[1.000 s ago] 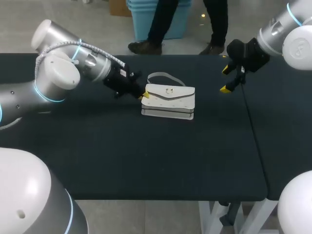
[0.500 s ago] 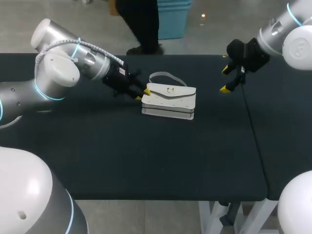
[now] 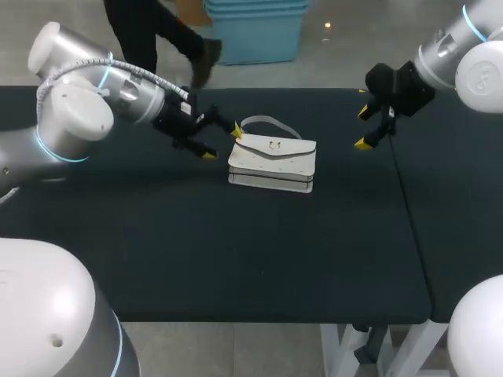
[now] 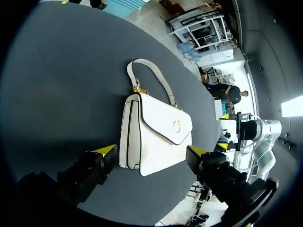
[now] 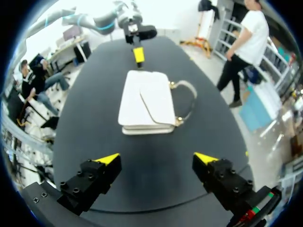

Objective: Pick up the bag, open it, inspect its contents, close it, and place it on the opposite side

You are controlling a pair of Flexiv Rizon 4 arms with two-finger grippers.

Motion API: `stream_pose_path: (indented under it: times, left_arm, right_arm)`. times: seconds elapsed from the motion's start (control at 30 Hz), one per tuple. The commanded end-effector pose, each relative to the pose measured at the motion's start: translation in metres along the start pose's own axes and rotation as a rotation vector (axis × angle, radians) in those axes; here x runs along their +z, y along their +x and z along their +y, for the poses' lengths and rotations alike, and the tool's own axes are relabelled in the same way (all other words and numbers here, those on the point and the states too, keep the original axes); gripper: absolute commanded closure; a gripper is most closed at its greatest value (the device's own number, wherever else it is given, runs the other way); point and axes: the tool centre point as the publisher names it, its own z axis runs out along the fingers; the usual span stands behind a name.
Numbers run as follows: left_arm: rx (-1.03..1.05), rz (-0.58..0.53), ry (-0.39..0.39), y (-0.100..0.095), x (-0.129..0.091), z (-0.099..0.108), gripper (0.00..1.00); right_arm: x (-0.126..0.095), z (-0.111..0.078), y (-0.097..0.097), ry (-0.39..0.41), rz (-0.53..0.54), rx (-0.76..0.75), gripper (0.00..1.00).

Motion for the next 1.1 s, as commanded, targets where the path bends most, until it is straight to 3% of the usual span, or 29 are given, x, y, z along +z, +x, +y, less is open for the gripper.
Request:
stream_pose_path:
  times: [0.03,0.3,0.57,0.83,1.1]
  left_arm:
    - [0.006,-0.031,0.037,0.014,-0.017,0.009,0.00]
    - [0.000,-0.135,0.054,0.025,-0.028,0.002,0.00]
    - [0.084,-0.157,0.039,0.032,-0.036,-0.008,0.00]
    - [0.304,-0.146,-0.042,0.033,-0.051,-0.014,0.00]
    - [0.569,-0.160,-0.171,0.033,-0.063,-0.010,0.00]
  right_arm:
    - [-0.003,0.004,-0.002,0.025,-0.010,-0.015,0.00]
    - [-0.012,0.020,-0.002,0.137,-0.069,-0.050,0.00]
    - [-0.013,0.034,0.009,0.154,-0.182,-0.060,0.00]
    - [-0.005,0.044,0.028,0.148,-0.193,-0.089,0.00]
    - [0.004,0.051,0.044,0.172,-0.186,-0.076,0.00]
